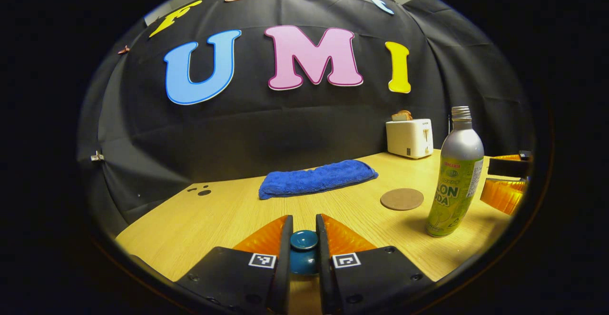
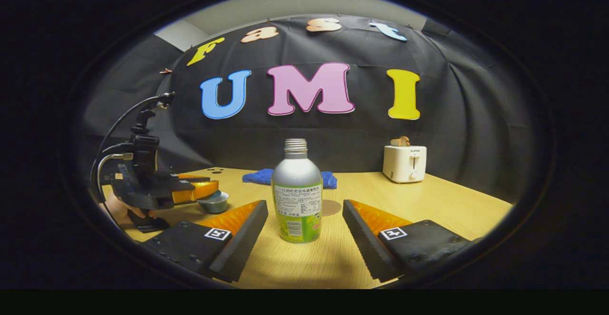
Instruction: Open the teacup lid with one hand, grasp the water bottle and pour water into the teacup with the other hand; after pouring, place the water bottle on the coaster and then close the teacup lid.
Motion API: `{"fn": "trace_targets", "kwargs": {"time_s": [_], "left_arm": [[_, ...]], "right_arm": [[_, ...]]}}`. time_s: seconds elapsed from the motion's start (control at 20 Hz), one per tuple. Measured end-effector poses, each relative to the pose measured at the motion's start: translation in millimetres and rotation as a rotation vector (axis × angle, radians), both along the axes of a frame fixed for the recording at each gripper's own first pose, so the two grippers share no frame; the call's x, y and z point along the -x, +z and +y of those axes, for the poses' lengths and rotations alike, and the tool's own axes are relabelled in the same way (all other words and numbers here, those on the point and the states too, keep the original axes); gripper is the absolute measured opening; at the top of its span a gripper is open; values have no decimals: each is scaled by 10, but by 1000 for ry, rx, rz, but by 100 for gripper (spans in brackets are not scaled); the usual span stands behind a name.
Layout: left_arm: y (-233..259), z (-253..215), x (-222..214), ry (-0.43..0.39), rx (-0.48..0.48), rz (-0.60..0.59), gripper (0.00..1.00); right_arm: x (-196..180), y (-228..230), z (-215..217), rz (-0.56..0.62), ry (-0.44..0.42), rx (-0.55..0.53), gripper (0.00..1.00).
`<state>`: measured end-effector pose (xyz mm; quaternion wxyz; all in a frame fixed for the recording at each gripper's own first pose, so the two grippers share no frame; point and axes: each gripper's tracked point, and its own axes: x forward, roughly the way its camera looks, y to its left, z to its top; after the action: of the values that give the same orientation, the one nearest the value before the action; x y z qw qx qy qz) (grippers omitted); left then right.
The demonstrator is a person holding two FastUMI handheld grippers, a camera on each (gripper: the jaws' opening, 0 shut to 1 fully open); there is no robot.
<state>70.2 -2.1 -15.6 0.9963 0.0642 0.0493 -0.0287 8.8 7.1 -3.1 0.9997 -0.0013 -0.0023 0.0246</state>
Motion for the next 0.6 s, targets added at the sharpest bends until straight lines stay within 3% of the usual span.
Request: {"fn": "trace_targets", "kwargs": {"time_s": [0.6], "left_arm": [[80,431,479,61,-1,-64,29]], "right_arm": [[-111,-2,109,2,51,0,98]]}}
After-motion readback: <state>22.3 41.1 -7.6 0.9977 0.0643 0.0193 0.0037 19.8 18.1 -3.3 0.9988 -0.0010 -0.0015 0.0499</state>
